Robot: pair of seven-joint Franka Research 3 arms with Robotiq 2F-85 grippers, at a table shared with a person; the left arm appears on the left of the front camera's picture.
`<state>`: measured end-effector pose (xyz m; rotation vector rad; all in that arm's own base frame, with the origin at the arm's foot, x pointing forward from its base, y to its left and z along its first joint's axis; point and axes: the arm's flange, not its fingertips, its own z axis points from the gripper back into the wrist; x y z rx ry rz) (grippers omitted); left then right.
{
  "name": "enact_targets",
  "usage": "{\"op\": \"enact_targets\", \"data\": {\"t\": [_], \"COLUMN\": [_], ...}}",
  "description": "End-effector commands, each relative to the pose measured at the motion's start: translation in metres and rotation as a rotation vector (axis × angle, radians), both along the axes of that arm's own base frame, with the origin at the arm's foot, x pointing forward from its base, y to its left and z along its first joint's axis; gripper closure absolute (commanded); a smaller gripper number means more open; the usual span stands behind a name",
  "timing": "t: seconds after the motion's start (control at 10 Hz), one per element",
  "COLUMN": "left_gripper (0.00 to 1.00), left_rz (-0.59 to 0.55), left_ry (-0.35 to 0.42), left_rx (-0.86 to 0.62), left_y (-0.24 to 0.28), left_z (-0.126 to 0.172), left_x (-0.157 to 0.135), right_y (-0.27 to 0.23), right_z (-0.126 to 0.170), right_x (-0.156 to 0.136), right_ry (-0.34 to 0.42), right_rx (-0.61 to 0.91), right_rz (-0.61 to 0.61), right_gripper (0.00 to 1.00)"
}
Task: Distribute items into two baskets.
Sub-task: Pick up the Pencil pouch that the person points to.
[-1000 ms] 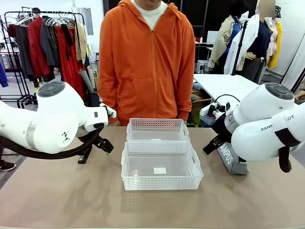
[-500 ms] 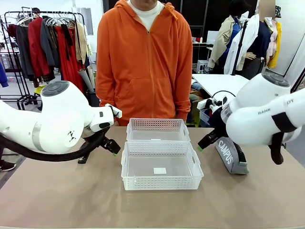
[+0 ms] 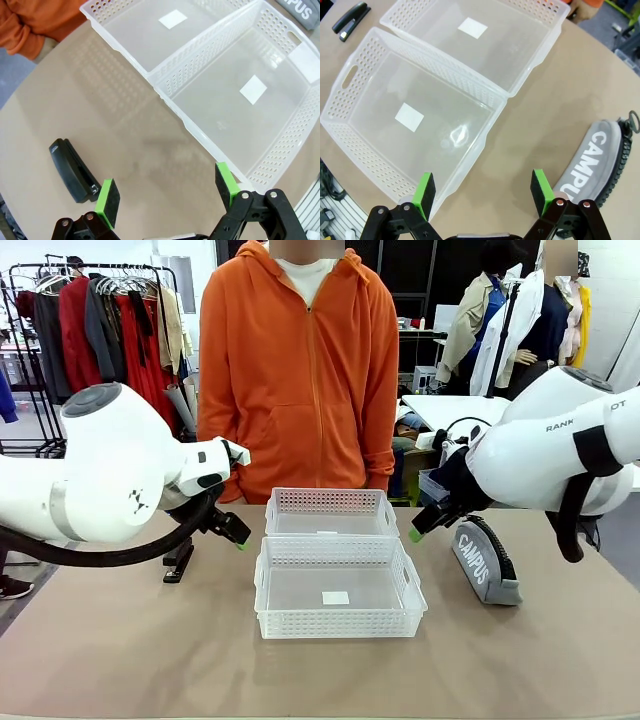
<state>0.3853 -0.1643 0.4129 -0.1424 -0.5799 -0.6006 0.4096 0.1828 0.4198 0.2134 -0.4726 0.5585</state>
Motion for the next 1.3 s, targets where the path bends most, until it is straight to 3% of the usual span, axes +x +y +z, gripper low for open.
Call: {"op": "enact_targets", "data": {"t": [0.0, 0.4, 0.7, 1.0, 1.2], "left_gripper": [0.00, 0.00, 0.00, 0.00, 0.00], "left_rz": [0.003, -0.006, -0.149, -0.295, -0.285], "left_ry": [0.003, 0.005, 0.083, 0.024, 0.015], "left_rx": [0.001, 0.007, -0.193, -0.371, -0.431], "left_y": [-0.004, -0.003, 0.029, 0.059, 0.077], "left_z": [-0.005, -0.003, 0.007, 0.009, 0.011], "left_x": [0.001, -0.001, -0.013, -0.019, -0.019], "right_y": [0.002, 0.003, 0.004, 0.000, -0.005], "right_z": [-0.002, -0.001, 0.005, 0.010, 0.016], "right_x": [-0.002, -0.001, 0.017, 0.031, 0.040], "right_ry": [0.003, -0.001, 0.133, 0.251, 0.254], "right_rx": [-0.006, -0.009, 0.100, 0.243, 0.349], "right_rz": [0.001, 0.005, -0.060, -0.085, -0.111], "right_gripper": [0.00, 0.00, 0.00, 0.00, 0.00]}}
